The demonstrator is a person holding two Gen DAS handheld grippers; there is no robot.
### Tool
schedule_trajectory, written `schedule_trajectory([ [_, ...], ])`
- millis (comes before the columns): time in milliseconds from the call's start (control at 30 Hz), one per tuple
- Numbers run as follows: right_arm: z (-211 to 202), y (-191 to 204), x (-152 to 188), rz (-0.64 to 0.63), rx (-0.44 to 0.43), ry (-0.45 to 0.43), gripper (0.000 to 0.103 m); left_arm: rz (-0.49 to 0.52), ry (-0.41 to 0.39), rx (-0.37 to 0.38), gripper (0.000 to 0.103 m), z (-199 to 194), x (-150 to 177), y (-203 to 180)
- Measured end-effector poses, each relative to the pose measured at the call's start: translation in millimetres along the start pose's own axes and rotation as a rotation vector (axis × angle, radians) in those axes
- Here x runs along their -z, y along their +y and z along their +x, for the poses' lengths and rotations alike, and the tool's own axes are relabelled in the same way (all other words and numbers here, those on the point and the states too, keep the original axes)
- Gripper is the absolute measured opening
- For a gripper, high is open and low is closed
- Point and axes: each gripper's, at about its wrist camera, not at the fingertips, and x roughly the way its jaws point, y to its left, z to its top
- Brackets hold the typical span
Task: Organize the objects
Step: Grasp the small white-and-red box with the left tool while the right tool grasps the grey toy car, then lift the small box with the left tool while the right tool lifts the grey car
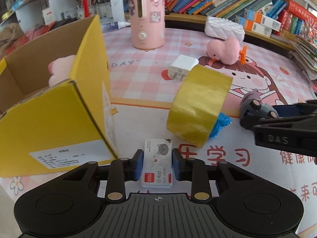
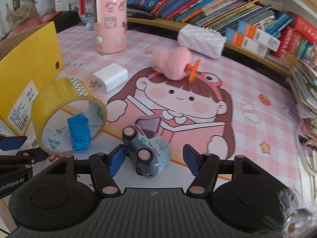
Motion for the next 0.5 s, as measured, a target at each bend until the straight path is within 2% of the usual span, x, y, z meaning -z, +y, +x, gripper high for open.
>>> schedule_trajectory([
  [33,2,1,-1,-0.005,-0.013,0.005,0.05,-0.001,0.001,0.002,0.028,0,0,0],
  [200,0,2,-2,-0.003,-0.013,-0.014,0.049,-0.021,0.001,0.042,0.027,-6,-3,4],
  [233,-3,1,-2,0.007,-0.008,-0.023,0.043,-0.009,-0.013,0.05,0.027,-10,-4,3],
  [500,-40,-12,2,0.123,0.041,-0.085,0.042,-0.023,-0.069,0.105,0.027,-33,-4,6],
])
